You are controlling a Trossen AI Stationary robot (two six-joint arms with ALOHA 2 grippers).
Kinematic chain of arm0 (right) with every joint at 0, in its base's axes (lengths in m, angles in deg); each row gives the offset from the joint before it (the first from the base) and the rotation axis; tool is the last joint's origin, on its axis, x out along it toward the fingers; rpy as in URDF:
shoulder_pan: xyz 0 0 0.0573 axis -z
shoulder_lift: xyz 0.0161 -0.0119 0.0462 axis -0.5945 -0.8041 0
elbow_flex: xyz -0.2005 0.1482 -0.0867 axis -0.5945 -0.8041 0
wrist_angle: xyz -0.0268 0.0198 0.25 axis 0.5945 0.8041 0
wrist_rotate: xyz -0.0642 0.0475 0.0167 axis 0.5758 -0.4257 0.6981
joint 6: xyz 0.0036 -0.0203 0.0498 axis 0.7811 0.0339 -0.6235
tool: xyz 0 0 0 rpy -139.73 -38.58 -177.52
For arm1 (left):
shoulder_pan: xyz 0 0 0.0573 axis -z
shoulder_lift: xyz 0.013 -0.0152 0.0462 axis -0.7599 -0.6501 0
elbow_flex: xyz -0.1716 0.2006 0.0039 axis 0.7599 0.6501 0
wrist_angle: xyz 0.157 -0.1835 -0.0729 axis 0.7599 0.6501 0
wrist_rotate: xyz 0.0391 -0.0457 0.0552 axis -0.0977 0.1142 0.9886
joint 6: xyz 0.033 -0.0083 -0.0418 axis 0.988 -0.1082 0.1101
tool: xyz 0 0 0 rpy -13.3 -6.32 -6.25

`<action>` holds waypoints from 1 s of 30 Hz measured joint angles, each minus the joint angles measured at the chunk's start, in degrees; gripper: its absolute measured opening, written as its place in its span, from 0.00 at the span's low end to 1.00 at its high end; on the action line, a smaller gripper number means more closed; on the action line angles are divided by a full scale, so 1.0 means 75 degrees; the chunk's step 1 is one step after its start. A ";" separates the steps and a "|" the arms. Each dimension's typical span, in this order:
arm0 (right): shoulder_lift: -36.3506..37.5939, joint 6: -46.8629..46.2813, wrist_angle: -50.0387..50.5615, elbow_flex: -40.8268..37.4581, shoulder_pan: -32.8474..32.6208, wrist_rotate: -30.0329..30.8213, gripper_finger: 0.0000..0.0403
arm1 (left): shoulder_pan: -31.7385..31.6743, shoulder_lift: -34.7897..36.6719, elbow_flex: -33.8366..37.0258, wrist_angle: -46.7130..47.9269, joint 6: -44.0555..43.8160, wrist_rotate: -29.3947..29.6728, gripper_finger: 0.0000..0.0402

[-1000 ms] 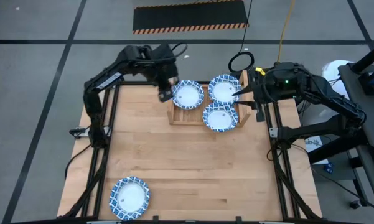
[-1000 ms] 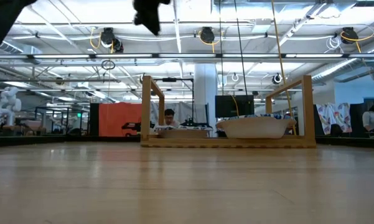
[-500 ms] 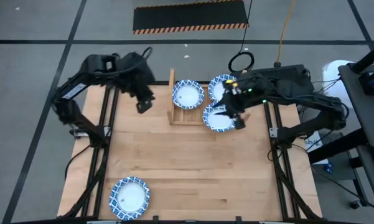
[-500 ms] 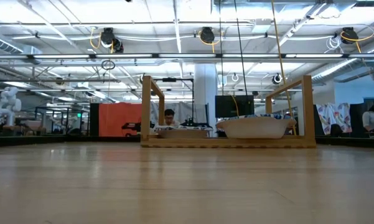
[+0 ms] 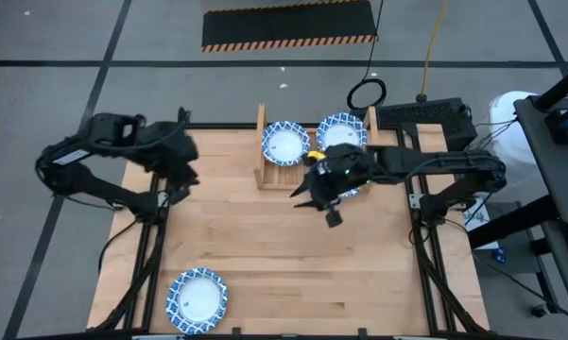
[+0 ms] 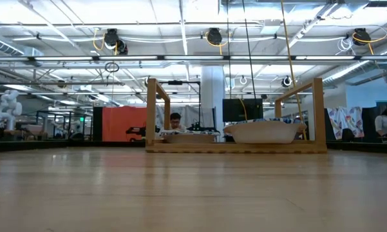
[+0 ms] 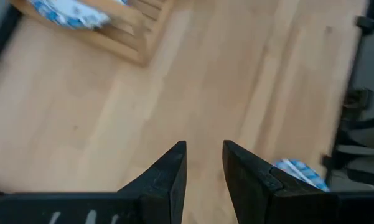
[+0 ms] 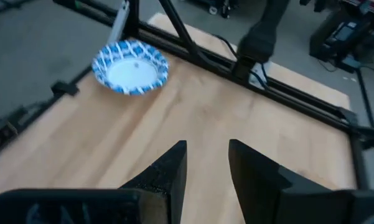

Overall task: Place and stack bowls onto a shelf
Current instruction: Put the blue patterned bowl on the shelf

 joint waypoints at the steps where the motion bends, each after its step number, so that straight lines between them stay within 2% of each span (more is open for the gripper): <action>1: -0.0084 -0.0171 -0.0174 0.0000 -0.0076 0.0004 0.28 | 0.0151 0.0219 0.0170 0.0005 -0.0166 -0.0055 0.27; 6: -0.0473 -0.0977 -0.0842 0.0000 -0.0444 0.0014 0.28 | 0.1114 0.1012 0.0963 0.0014 -0.1186 -0.0417 0.27; 11: -0.0578 -0.1265 -0.1027 0.0000 -0.0727 0.0033 0.28 | 0.2166 0.1538 0.1856 -0.0002 -0.2045 -0.0883 0.27; 20: -0.0533 -0.1473 -0.0948 0.0000 -0.0936 0.0036 0.28 | 0.3628 0.1751 0.4115 -0.0197 -0.3903 -0.1182 0.27; 25: -0.0533 -0.1501 -0.0737 0.0000 -0.0941 0.0032 0.28 | 0.4172 0.1707 0.5423 -0.2303 -0.4079 -0.1798 0.27; 30: -0.0533 -0.1385 -0.0735 0.0000 -0.0953 0.0028 0.28 | 0.4696 0.1705 0.6622 -0.4278 -0.4906 -0.1831 0.27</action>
